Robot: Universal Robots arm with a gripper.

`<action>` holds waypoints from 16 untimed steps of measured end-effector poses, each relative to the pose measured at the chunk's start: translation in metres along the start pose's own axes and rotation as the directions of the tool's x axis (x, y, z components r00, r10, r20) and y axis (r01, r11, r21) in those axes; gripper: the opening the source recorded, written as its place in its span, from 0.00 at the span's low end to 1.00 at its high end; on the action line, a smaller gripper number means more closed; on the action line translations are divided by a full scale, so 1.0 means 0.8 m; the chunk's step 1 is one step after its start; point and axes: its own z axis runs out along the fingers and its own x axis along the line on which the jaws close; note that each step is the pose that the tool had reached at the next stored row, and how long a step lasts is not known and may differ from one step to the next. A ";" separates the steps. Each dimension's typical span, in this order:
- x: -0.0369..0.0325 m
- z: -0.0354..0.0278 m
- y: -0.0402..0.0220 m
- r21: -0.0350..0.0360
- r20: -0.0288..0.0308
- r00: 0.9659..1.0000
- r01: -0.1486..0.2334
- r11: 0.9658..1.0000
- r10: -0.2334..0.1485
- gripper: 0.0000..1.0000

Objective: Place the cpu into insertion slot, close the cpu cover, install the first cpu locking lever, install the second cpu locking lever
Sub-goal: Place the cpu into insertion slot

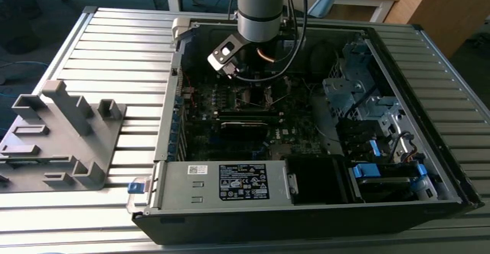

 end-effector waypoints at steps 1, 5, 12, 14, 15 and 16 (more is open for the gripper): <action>0.0000 -0.0003 0.0000 0.000 0.000 1.000 0.000 1.000 0.000 0.67; -0.0001 -0.0009 0.0000 0.000 0.000 1.000 0.000 1.000 0.000 0.66; 0.0000 -0.0019 0.0001 0.000 0.000 1.000 0.000 1.000 0.000 0.36; 0.0000 -0.0023 0.0001 0.000 0.000 1.000 0.000 1.000 0.000 0.30; 0.0000 -0.0024 0.0001 0.000 0.000 1.000 0.000 1.000 0.000 0.24; 0.0000 -0.0026 0.0001 0.000 0.000 1.000 0.000 1.000 0.000 0.24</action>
